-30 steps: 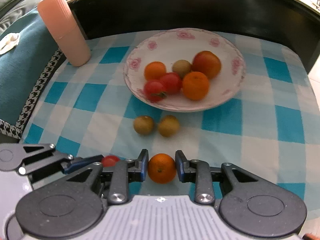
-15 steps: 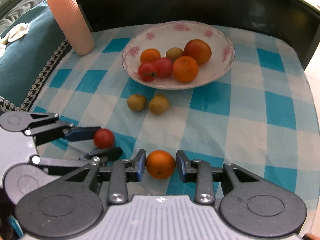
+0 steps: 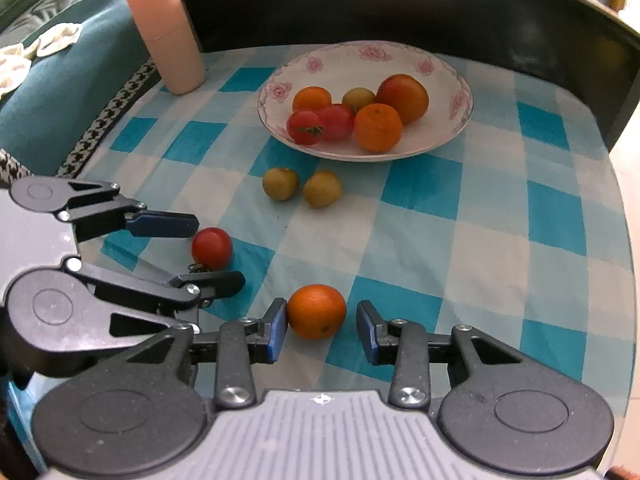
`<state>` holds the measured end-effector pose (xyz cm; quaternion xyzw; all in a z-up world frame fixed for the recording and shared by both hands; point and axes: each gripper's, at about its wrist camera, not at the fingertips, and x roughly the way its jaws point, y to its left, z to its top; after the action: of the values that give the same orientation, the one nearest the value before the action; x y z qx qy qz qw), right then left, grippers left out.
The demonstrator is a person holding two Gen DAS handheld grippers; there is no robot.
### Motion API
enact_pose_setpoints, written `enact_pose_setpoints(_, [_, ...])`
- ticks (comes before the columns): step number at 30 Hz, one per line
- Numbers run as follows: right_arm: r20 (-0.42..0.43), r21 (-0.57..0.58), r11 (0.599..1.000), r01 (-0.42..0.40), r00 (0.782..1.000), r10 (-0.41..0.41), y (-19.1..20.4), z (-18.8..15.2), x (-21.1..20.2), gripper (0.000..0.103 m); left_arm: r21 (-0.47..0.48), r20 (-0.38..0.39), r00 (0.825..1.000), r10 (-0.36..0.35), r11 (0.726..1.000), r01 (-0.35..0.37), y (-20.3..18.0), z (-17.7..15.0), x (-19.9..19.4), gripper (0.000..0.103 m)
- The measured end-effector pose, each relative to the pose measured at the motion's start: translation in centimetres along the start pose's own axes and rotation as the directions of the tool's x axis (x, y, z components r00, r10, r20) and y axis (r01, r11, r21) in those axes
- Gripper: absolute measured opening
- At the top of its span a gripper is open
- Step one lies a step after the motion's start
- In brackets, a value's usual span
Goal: Organize fruits
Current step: 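Close the left tool on the red cherry tomato while the right tool lifts the mandarin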
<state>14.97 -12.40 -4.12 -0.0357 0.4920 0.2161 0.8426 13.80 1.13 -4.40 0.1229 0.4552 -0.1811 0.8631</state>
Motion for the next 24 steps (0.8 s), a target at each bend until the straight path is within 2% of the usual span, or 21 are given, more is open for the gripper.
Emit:
enact_pose_setpoints(3, [0.003, -0.018, 1.000, -0.004, 1.000, 0.004, 0.3, -0.1, 0.0, 0.047, 0.005, -0.006, 1.000, -0.007, 1.000, 0.007, -0.3, 0.1, -0.1, 0.045])
enact_pose_setpoints(5, [0.004, -0.026, 1.000, 0.001, 1.000, -0.001, 0.5, -0.1, 0.0, 0.045, 0.009, -0.007, 1.000, -0.002, 1.000, 0.002, -0.4, 0.2, -0.1, 0.045])
enact_pose_setpoints(15, [0.017, 0.020, 1.000, 0.017, 1.000, -0.017, -0.1, 0.3, -0.4, 0.044, -0.009, 0.001, 1.000, -0.013, 1.000, 0.013, -0.5, 0.8, -0.6, 0.039])
enact_pose_setpoints(16, [0.021, 0.024, 1.000, 0.015, 1.000, -0.015, -0.1, 0.4, -0.4, 0.044, -0.007, 0.004, 1.000, -0.013, 1.000, 0.013, -0.6, 0.9, -0.7, 0.034])
enact_pose_setpoints(24, [0.039, 0.039, 0.999, 0.016, 0.999, -0.017, -0.3, 1.0, -1.0, 0.044, 0.002, 0.000, 1.000, -0.007, 1.000, 0.007, -1.0, 1.0, -0.6, 0.036])
